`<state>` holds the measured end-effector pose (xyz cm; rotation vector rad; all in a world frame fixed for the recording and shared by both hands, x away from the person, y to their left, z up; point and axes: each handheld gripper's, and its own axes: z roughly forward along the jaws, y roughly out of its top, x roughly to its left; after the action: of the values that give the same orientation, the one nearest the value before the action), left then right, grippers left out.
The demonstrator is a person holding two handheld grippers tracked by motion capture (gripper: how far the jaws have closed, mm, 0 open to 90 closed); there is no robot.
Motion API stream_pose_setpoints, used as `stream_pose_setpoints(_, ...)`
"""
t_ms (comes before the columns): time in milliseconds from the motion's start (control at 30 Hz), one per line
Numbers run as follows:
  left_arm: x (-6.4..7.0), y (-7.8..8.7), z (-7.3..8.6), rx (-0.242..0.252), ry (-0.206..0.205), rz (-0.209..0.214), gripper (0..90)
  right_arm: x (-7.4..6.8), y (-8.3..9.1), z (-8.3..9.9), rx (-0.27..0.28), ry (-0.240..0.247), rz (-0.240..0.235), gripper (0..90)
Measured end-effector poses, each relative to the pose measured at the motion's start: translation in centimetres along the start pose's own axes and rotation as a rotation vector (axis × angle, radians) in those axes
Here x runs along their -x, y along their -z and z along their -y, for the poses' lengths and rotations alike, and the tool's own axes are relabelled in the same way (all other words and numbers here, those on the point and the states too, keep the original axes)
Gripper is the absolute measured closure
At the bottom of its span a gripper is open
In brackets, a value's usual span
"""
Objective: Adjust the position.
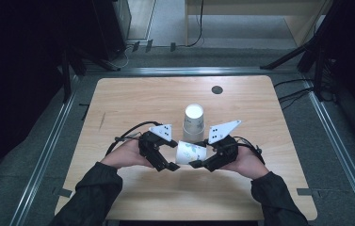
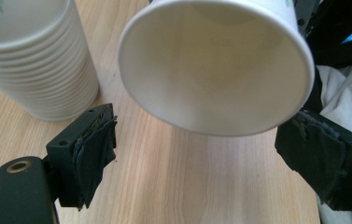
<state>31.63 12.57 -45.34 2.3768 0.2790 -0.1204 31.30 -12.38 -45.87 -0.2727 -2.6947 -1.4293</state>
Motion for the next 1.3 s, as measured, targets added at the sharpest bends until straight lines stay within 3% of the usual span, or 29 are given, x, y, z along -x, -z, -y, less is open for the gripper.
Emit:
stream_pose_setpoints(167, 0.0, 0.1, 0.3, 0.067, 0.037, 0.030, 12.7, 0.0, 0.1, -0.1, 0.017, -0.008, -0.018, 34.8)
stream_pose_setpoints(533, 0.3, -0.1, 0.4, 0.144, 0.030, 0.064, 15.3, 0.0, -0.4, -0.2, 0.024, -0.009, -0.058, 34.7)
stream_pose_setpoints(633, 0.3, 0.0, 0.5, 0.146, 0.026, 0.056, 21.8, 0.0, -0.6, -0.2, 0.016, -0.015, -0.069, 34.6)
stream_pose_setpoints(1100, 0.3, 0.4, 0.3, 0.113, 0.012, 0.038, 25.6, -0.1, -0.9, -0.2, 0.004, -0.008, -0.059, 31.1)
stream_pose_setpoints(1300, 0.0, 1.3, 0.0, 0.056, 0.009, 0.007, 26.3, 0.0, -1.0, -0.1, -0.015, -0.004, -0.034, 28.0)
